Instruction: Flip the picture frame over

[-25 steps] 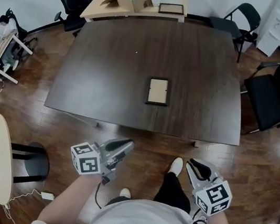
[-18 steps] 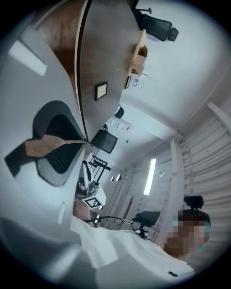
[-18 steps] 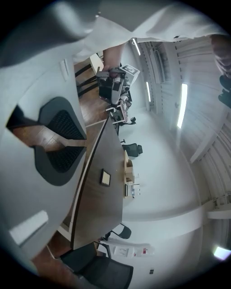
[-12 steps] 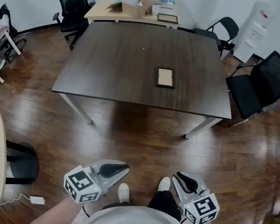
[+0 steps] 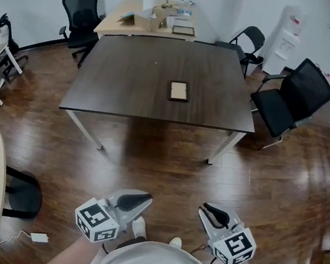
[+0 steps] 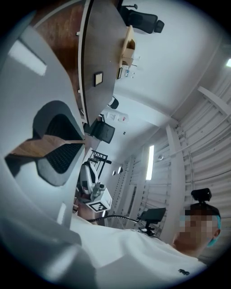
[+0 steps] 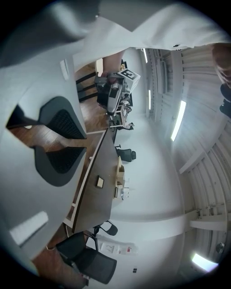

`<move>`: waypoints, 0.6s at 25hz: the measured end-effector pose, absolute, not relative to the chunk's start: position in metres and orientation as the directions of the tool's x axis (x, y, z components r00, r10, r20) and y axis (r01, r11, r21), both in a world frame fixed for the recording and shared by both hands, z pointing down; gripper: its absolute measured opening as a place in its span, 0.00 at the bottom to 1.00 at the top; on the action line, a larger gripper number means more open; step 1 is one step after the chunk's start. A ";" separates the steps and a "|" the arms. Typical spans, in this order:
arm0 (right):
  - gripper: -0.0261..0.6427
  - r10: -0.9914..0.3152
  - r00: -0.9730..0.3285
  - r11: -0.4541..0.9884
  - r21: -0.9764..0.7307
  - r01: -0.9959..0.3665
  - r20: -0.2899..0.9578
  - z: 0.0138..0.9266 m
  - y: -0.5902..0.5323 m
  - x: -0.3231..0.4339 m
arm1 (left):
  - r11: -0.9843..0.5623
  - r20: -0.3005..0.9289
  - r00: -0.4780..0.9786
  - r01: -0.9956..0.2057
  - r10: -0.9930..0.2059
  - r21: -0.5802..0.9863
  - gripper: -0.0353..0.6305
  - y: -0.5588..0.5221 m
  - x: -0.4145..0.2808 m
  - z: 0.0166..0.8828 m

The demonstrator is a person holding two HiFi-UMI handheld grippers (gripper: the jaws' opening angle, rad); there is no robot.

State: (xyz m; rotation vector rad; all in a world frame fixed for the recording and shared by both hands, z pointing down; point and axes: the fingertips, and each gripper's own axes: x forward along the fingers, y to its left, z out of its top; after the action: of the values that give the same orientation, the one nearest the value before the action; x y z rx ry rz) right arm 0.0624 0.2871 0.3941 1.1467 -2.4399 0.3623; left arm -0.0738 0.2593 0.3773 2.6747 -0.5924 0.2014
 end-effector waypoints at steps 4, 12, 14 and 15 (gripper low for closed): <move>0.12 -0.665 -0.583 0.635 -0.057 -0.771 0.467 0.397 0.306 0.079 | -0.838 0.212 0.904 -0.425 -0.371 0.343 0.09 0.281 -0.051 0.375; 0.12 -0.646 -0.610 0.672 -0.035 -0.739 0.459 0.393 0.327 0.090 | -0.831 0.228 0.881 -0.468 -0.414 0.302 0.09 0.315 -0.035 0.374; 0.12 -0.646 -0.613 0.677 -0.031 -0.736 0.454 0.393 0.330 0.092 | -0.835 0.240 0.875 -0.476 -0.420 0.275 0.09 0.321 -0.034 0.373; 0.12 -0.646 -0.617 0.680 -0.028 -0.733 0.450 0.392 0.330 0.092 | -0.836 0.242 0.874 -0.478 -0.421 0.270 0.09 0.324 -0.033 0.373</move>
State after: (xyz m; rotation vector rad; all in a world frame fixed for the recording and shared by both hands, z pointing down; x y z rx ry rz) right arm 0.0923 0.3305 0.3917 1.0750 -2.4870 0.2926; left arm -0.0334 0.3237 0.3732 2.7224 -0.6716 0.2473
